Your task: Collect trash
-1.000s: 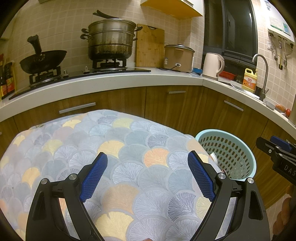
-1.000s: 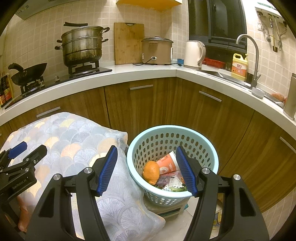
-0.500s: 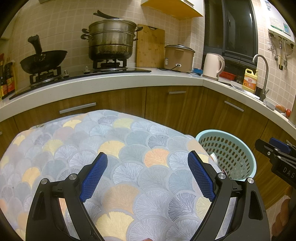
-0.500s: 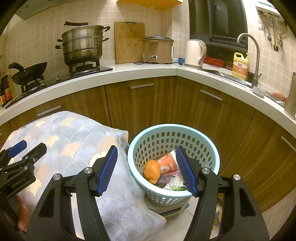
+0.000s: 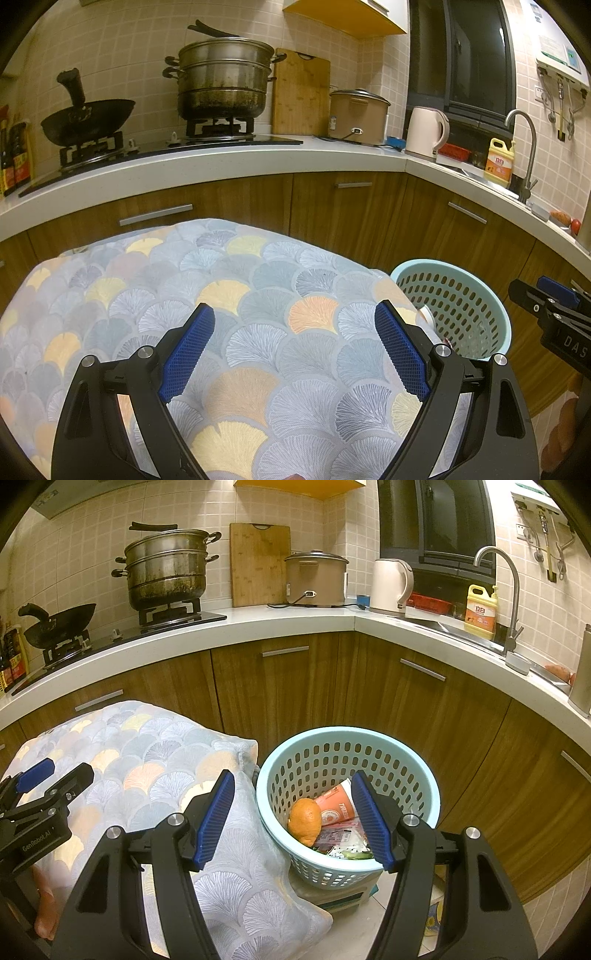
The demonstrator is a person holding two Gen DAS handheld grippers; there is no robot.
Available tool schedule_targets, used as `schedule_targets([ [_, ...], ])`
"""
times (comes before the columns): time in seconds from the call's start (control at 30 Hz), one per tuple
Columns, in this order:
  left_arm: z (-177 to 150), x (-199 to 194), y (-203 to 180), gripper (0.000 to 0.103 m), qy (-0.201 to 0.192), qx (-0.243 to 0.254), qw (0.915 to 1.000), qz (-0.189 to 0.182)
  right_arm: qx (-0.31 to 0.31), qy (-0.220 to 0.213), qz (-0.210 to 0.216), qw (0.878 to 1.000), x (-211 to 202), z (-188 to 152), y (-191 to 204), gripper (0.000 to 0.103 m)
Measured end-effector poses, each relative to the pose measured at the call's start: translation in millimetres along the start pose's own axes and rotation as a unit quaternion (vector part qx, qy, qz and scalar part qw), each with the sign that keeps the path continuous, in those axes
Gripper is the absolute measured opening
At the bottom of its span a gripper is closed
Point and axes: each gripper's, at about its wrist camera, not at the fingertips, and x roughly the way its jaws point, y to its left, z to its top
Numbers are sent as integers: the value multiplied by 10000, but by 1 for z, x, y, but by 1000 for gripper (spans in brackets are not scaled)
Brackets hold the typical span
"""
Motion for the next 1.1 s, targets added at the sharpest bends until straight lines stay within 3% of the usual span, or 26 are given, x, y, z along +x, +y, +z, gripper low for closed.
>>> schedule_targets([
  [0.57, 6, -16, -7, 86, -75, -62, 9999, 100, -12, -50, 65, 10000, -5, 3, 4, 62],
  [0.9, 3, -43, -11, 86, -55, 87, 9989, 451, -69, -161, 228, 9996, -23, 4, 14, 62],
  [1.1, -9, -56, 10, 91, 76, -171, 9969, 758, -190, -159, 414, 9988, -27, 1, 30, 62],
])
